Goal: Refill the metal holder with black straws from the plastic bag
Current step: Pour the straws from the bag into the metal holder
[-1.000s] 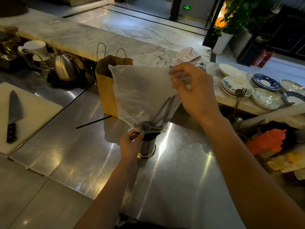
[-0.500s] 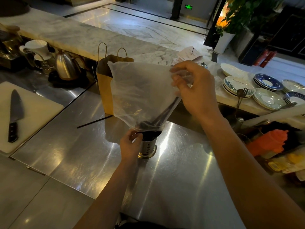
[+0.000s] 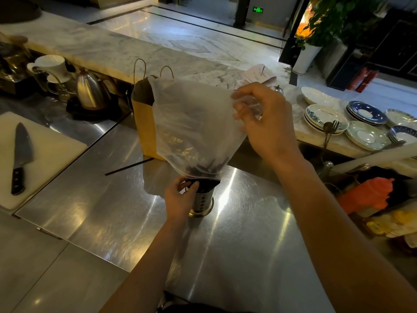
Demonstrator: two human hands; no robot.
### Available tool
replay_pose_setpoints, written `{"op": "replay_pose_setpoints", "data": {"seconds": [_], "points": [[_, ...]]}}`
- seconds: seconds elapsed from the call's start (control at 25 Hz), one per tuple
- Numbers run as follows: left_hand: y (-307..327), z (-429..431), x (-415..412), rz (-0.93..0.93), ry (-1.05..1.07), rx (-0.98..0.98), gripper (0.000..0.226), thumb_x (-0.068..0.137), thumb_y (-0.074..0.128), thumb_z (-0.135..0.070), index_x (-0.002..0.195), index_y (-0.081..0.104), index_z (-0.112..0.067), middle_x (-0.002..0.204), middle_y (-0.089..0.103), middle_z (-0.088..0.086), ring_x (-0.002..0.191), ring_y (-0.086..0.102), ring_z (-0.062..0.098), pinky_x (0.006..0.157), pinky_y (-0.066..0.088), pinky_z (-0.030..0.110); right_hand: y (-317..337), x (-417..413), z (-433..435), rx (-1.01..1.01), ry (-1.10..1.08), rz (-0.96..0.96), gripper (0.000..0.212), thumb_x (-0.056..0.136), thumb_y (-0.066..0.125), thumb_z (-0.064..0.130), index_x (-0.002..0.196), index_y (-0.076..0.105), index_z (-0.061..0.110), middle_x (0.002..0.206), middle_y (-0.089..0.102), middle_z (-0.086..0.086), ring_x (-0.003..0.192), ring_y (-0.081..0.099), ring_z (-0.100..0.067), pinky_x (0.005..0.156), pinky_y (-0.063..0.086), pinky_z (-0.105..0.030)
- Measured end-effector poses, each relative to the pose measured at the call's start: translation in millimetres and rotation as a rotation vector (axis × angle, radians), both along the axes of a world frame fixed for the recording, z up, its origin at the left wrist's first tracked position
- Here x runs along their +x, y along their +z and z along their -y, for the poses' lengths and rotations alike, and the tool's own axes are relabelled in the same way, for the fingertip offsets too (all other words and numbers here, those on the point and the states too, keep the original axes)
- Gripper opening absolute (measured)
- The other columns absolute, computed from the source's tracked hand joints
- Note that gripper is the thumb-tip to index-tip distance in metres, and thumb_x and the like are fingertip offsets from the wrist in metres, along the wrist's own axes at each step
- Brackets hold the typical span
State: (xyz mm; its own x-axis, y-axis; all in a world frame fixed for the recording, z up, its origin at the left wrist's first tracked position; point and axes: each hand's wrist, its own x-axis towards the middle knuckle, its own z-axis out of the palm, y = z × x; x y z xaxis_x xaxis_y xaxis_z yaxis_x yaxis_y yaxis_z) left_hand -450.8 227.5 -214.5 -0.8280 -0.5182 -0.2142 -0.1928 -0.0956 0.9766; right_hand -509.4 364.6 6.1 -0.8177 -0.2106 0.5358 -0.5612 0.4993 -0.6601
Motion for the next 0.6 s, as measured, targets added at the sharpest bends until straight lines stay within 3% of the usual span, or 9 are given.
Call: {"op": "replay_pose_setpoints", "data": {"seconds": [0.36,0.6], "points": [[3.7,-1.9,-1.3,-0.020,-0.039,-0.040,0.025,0.084,0.074,-0.018,0.108,0.068,-0.025,0.109,0.073,-0.001,0.109,0.066,0.021,0.100,0.049,0.049,3.3,2.9,1.3,-0.006,0.009,-0.016,0.014,0.094,0.058,0.010,0.101,0.067,0.019,0.091,0.063,0.018,0.083,0.067,-0.001,0.075,0.054,-0.014],[1.2,-1.8,-2.0,-0.026,-0.052,-0.046,0.032,0.083,0.075,-0.018,0.115,0.068,-0.022,0.112,0.073,-0.001,0.108,0.067,0.020,0.100,0.050,0.049,5.8,3.0,1.3,-0.004,0.008,-0.024,0.014,0.094,0.059,0.011,0.102,0.067,0.019,0.092,0.063,0.018,0.086,0.067,-0.002,0.076,0.055,-0.016]]}}
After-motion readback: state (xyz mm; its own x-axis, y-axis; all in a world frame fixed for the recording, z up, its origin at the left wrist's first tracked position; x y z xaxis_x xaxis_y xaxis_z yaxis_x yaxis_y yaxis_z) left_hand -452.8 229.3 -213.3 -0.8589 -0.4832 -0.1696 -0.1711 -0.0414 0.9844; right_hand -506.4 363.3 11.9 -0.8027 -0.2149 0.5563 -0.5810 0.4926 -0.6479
